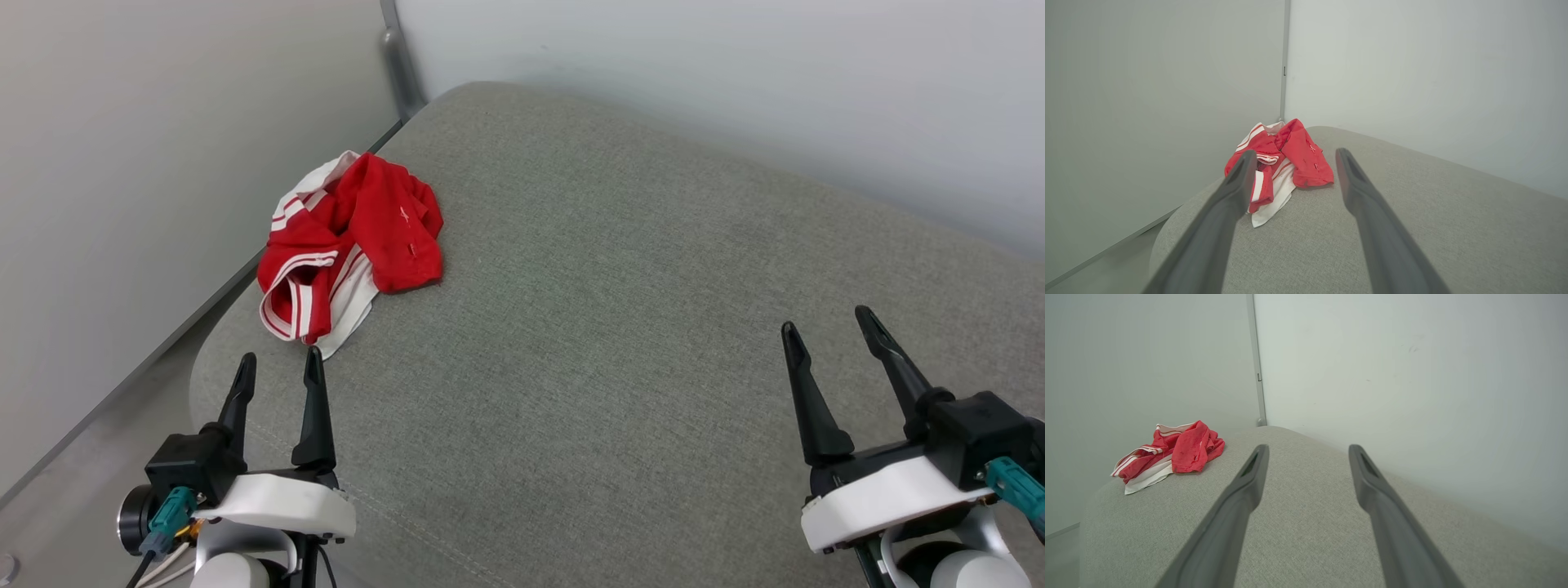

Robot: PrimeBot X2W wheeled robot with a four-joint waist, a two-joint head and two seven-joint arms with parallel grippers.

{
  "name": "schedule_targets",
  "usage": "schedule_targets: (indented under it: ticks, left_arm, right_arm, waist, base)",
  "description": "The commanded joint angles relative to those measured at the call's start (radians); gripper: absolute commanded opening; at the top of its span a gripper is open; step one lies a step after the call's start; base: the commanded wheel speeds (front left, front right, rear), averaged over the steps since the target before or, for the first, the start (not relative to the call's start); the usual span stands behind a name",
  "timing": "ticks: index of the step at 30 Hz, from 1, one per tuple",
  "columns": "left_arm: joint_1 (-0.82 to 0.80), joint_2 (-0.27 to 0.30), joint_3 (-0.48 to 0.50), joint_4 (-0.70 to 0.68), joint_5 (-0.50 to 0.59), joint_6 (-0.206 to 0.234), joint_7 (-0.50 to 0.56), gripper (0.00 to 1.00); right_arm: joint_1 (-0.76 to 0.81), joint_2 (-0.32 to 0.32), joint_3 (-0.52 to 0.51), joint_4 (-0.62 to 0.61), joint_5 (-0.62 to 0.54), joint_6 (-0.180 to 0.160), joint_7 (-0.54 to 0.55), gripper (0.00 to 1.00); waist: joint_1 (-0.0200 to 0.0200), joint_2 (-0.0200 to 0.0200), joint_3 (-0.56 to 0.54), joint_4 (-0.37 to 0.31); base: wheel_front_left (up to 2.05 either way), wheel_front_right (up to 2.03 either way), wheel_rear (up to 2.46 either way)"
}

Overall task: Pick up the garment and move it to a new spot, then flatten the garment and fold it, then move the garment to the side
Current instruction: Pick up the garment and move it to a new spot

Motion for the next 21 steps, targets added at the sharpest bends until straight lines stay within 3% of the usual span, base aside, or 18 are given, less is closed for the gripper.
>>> schedule_targets:
  ticks: [1,13,21]
  left_arm:
    - [0.002,-0.002,0.001,-0.009,0.004,0.004,-0.003,1.00]
    - [-0.070,0.006,0.007,0.028,-0.004,-0.001,0.006,1.00]
    - [-0.300,0.040,0.036,0.082,-0.068,-0.006,0.101,1.00]
  right_arm:
    - [-0.017,0.001,0.002,0.000,-0.005,-0.001,0.000,1.00]
    - [-0.018,0.001,-0.005,0.005,0.003,-0.001,-0.002,1.00]
    - [-0.055,-0.005,0.000,-0.046,-0.022,-0.001,0.029,1.00]
  waist:
    - [0.0000,0.0000,0.005,0.003]
    - [0.0000,0.0000,0.024,-0.001]
    - [0.0000,0.0000,0.131,-0.085]
  base:
    - [0.00,0.00,0.00]
    - [0.00,0.00,0.00]
    - [0.00,0.00,0.00]
